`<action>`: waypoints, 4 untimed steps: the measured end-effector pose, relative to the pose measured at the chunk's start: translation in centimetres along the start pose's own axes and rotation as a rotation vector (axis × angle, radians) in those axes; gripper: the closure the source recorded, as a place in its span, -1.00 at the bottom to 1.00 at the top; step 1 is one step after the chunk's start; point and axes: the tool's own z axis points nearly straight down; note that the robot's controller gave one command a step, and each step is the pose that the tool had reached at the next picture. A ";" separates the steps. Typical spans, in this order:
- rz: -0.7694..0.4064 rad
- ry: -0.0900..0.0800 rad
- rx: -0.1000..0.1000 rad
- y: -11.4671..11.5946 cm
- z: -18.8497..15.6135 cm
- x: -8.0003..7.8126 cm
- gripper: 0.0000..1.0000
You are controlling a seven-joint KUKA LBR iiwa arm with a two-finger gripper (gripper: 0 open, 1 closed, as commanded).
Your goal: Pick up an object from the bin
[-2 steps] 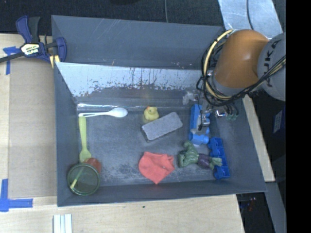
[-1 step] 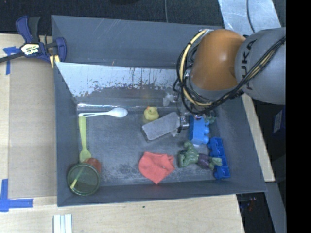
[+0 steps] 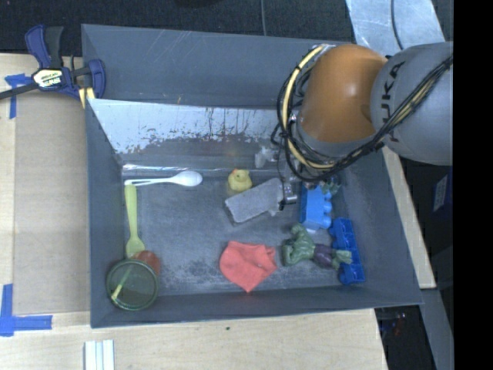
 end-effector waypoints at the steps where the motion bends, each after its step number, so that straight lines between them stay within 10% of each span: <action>1: 0.013 -0.002 0.005 0.8 -0.9 0.1 -1.00; 2: 0.021 -0.003 0.004 1.3 -5.2 1.1 -1.00; 3: 0.035 -0.004 0.002 2.6 -5.9 -1.9 -1.00; 4: 0.060 -0.011 0.005 4.6 -10.0 -0.2 -1.00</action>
Offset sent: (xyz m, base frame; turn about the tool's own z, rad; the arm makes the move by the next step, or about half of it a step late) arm -0.0155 0.0105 0.0541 0.0252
